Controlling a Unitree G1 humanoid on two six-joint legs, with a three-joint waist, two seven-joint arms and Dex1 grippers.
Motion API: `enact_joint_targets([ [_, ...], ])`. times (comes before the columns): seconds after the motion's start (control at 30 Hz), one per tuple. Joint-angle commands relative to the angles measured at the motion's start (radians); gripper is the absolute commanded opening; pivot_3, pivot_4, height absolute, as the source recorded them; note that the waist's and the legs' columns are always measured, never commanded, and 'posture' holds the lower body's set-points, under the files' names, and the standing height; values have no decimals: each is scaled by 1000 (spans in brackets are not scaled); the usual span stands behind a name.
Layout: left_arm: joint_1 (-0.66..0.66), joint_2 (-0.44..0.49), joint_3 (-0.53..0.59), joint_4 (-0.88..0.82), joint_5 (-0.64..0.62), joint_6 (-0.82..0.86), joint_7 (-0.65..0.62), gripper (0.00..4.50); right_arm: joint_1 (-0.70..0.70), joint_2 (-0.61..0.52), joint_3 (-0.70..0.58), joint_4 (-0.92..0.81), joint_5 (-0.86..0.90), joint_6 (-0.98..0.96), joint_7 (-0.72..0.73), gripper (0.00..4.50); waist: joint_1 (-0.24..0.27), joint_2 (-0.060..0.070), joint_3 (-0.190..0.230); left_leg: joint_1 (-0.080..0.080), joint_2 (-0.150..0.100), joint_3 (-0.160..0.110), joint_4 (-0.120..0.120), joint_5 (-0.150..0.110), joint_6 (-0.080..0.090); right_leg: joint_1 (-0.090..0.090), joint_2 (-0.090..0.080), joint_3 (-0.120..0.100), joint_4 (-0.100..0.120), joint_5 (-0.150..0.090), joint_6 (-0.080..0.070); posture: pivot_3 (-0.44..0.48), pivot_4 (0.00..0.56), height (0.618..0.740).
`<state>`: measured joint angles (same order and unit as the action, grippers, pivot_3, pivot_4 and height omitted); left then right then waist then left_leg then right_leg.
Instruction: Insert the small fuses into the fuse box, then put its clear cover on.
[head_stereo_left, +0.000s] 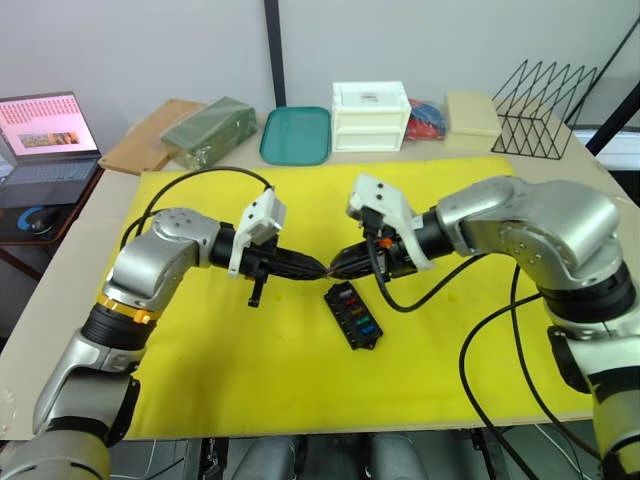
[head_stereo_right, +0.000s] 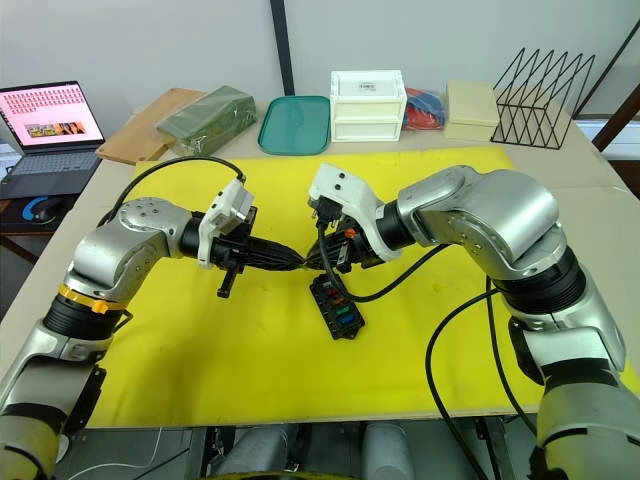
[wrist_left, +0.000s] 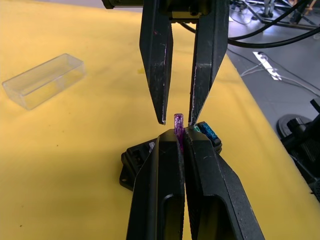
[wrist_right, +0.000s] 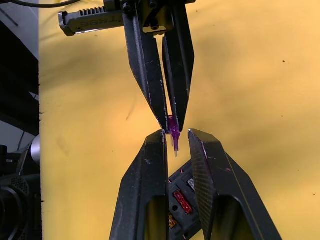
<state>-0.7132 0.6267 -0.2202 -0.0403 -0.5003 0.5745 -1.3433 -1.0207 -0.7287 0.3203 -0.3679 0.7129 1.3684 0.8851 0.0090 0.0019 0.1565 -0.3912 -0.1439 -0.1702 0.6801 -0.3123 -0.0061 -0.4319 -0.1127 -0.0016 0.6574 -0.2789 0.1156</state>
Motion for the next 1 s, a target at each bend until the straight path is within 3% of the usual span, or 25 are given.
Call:
enact_joint_targets([
  [0.03,-10,3,22,-24,0,-8,5,0,-7,-10,-9,-26,-1,-15,7,721,0,0,0,0,0,0,0,0,0,0,0,0,0,0,0,0,150,740],
  [0.2,-9,1,20,-21,3,-13,7,0,-5,-9,-8,-30,-2,-18,10,55,0,0,0,0,0,0,0,0,0,0,0,0,0,0,0,0,150,740],
  [0.53,-2,-5,19,-25,9,4,24,0,-5,-4,-9,-38,2,-17,9,55,0,0,0,0,0,0,1,0,0,0,0,0,1,0,0,0,150,740],
  [0.7,17,29,58,-58,-12,74,66,1441,17,-30,6,-33,-32,-126,58,0,-1,0,0,0,0,0,1,0,0,0,0,0,1,0,0,0,150,740],
  [0.9,153,139,65,-137,17,50,50,3599,113,-53,47,110,-208,-550,232,0,-16,0,0,0,0,0,1,0,0,-1,0,0,2,0,0,0,150,740],
  [1.0,263,136,73,-203,15,50,108,4484,145,-9,35,227,-257,-712,283,0,-22,0,0,0,0,0,1,0,0,-1,0,0,2,0,0,0,150,740],
])
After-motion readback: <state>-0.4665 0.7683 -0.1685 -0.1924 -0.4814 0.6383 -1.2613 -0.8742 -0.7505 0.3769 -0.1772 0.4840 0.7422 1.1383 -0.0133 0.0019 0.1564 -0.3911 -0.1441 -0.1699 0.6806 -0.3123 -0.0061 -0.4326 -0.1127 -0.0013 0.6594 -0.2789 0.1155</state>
